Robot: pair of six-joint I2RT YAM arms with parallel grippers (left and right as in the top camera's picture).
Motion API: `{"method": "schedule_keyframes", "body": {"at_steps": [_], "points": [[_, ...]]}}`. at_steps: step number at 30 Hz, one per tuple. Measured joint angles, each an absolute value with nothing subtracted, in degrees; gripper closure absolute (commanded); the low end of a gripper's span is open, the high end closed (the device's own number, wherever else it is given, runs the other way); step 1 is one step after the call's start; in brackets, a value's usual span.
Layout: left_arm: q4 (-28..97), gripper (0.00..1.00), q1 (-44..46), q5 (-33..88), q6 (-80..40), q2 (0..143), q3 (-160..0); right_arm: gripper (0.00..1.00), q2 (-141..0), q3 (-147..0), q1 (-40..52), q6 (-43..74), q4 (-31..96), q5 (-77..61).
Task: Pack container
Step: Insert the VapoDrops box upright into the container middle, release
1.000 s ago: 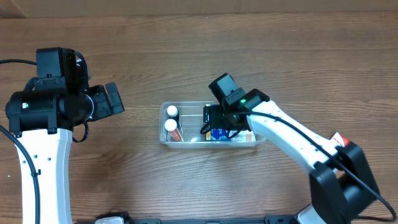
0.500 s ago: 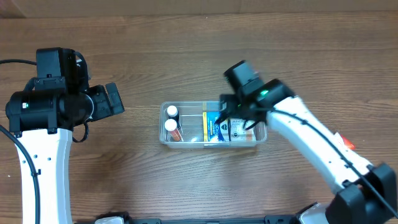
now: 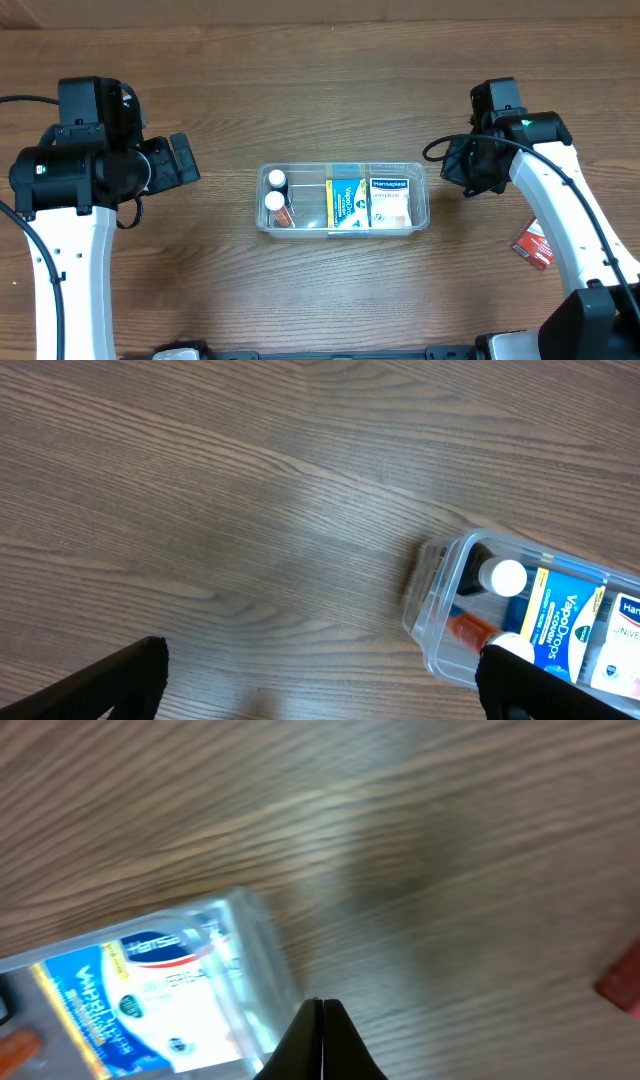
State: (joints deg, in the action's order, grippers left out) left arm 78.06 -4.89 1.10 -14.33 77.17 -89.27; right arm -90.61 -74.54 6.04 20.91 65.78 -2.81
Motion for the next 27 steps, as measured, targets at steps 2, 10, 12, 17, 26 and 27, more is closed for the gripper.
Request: {"method": "schedule_keyframes", "body": {"at_steps": [2, 10, 12, 17, 26, 27], "points": [[78.0, 0.00, -4.9, 1.1, -14.3, 77.2, -89.3, 0.96, -90.6, -74.5, 7.0, 15.7, 64.4, -7.6], [78.0, 0.00, -4.9, 1.1, -14.3, 77.2, -89.3, 0.96, -91.4, -74.5, 14.7, 8.1, 62.3, -9.7], [78.0, 0.00, -4.9, 1.1, -14.3, 77.2, -89.3, 0.96, -93.9, -74.5, 14.8, 7.8, 61.9, -9.6], [78.0, 0.00, -4.9, 1.1, -14.3, 77.2, -89.3, 0.96, -99.8, -74.4, 14.8, 7.6, 58.0, -9.6], [78.0, 0.00, -4.9, 1.1, -14.3, 77.2, -89.3, 0.96, -99.9, -74.4, 14.8, 7.5, 52.9, -8.0], [78.0, 0.00, -4.9, 1.1, -14.3, 77.2, -89.3, 0.96, -99.9, -74.4, 14.8, 7.5, 53.3, -7.6]]}}
